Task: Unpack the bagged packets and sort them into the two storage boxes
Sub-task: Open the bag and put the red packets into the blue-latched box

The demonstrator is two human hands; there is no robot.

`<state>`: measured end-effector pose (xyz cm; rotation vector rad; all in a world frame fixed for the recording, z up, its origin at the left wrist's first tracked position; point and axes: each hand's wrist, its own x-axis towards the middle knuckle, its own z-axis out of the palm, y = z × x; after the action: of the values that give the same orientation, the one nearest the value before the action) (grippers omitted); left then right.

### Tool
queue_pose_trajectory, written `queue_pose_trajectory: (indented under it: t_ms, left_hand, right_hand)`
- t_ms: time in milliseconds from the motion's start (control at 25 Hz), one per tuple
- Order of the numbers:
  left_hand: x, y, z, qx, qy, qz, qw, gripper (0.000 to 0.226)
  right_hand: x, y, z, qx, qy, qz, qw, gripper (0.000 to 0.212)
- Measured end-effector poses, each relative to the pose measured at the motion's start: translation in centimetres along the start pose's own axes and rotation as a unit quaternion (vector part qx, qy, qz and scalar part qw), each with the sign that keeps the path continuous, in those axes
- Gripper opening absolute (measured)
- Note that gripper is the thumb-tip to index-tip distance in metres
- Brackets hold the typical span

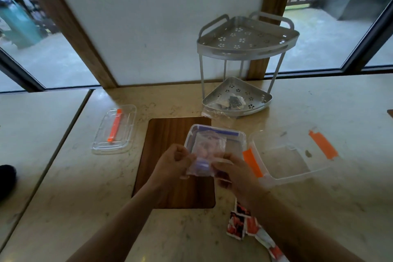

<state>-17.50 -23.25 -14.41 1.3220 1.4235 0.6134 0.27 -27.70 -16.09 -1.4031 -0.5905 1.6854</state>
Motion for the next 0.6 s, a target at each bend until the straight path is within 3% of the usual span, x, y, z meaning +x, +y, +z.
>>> queue_pose_trajectory:
  t_ms: [120, 200, 440, 600]
  left_hand:
    - [-2.0, -0.8, -0.5, -0.126, -0.020, -0.079, 0.989, 0.025]
    - [-2.9, -1.9, -0.5, -0.152, -0.034, -0.100, 0.983, 0.021]
    - [-5.2, -3.1, 1.7, -0.170, -0.020, -0.085, 0.982, 0.013]
    - [-6.5, -2.1, 3.7, -0.168, -0.033, -0.063, 0.983, 0.014]
  right_hand:
    - [-2.7, 1.1, 0.2, -0.072, -0.001, -0.014, 0.997, 0.016]
    - [-4.5, 2.1, 0.3, -0.099, 0.000, -0.013, 0.995, 0.014]
    - [-10.3, 5.4, -0.9, -0.101, -0.015, 0.023, 0.994, 0.017]
    - [-12.7, 6.5, -2.8, -0.091, 0.007, 0.002, 0.996, 0.021]
